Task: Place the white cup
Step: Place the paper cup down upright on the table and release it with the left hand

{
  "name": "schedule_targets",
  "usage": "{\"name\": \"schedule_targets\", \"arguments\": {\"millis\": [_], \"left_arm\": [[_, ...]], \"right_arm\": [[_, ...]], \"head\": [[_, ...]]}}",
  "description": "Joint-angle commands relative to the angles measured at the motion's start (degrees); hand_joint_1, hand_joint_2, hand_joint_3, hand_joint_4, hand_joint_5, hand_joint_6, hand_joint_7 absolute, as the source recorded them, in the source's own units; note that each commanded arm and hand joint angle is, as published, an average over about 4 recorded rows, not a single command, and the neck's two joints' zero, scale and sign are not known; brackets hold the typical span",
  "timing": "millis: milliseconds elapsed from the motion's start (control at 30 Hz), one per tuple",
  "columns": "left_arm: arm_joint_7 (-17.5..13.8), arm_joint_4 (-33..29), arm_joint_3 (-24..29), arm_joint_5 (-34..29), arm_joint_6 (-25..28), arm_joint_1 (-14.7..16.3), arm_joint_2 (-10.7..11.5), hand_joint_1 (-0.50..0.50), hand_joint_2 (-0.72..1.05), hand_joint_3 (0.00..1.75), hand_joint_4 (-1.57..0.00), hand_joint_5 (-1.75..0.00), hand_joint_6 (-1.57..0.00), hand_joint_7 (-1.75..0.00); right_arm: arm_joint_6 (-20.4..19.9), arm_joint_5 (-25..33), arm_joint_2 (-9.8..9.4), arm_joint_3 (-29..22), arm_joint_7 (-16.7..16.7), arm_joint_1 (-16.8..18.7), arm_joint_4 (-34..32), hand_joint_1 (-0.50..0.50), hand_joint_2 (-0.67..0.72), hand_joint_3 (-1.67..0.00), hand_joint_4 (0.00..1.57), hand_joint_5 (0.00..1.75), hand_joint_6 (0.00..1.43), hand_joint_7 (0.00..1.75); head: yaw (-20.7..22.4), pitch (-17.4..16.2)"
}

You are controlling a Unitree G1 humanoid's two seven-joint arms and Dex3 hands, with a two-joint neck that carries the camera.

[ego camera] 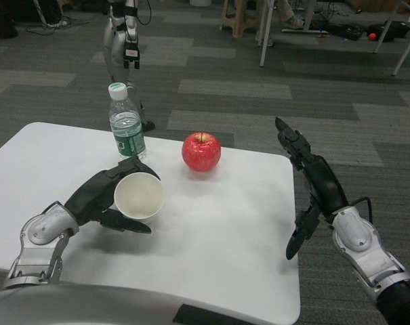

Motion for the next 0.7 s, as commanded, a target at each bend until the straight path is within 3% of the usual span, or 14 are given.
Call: {"name": "schedule_targets", "arguments": {"millis": [33,367,467,533,600,667,700], "left_arm": [[0.55,4.68,1.25,-2.01,-4.99,-0.51,-0.49,-0.06,1.05,0.09,-0.22,-1.64,-1.33,-1.61],[0.64,13.96,1.95,-4.15,-7.61,-1.81,-1.01,-0.08,1.05,0.09,-0.07,-1.64,-1.31,-1.68],[0.64,15.89,1.49,-5.02,-7.45,-2.0,-1.26,-0.12,1.05,0.09,-0.04,-1.54,-1.25,-1.66],[0.64,16.81,0.72,-6.32,-7.23,-2.05,-1.43,-0.16,1.05,0.09,-0.01,-1.41,-1.03,-1.48],[0.64,17.38,0.0,-7.51,-7.08,-2.05,-1.59,-0.19,1.05,0.09,0.0,-1.28,-0.56,-1.24],[0.64,17.78,-0.22,-7.51,-7.08,-2.05,-1.63,-0.21,1.05,0.09,0.0,-1.23,-0.24,-1.15],[0.64,18.0,-0.27,-7.38,-7.08,-2.05,-1.63,-0.21,1.05,0.09,0.0,-1.23,-0.18,-1.15]], "right_arm": [[-0.06,0.19,-0.03,-0.37,-0.31,0.29,-0.05,-0.5,0.72,0.0,0.0,0.0,0.0,0.0],[-0.06,0.19,-0.03,-0.37,-0.27,0.29,-0.07,-0.48,0.72,0.0,0.0,0.0,0.0,0.0],[-0.06,0.19,-0.03,-0.41,-0.27,0.29,-0.09,-0.47,0.72,0.0,0.0,0.0,0.0,0.0],[-0.06,0.19,-0.03,-0.37,-0.31,0.29,-0.09,-0.48,0.72,0.0,0.0,0.0,0.0,0.0],[-0.06,0.19,-0.03,-0.35,-0.31,0.29,-0.09,-0.49,0.72,0.0,0.0,0.0,0.0,0.0],[-0.06,0.19,-0.03,-0.35,-0.27,0.29,-0.09,-0.48,0.72,0.0,0.0,0.0,0.0,0.0],[-0.06,0.19,-0.03,-0.35,-0.29,0.29,-0.09,-0.48,0.72,0.0,0.0,0.0,0.0,0.0]], "head": [[0.31,-0.23],[0.85,-1.23],[0.81,-1.55],[0.87,-1.78],[1.05,-1.84],[1.11,-1.9],[1.09,-1.94]]}}
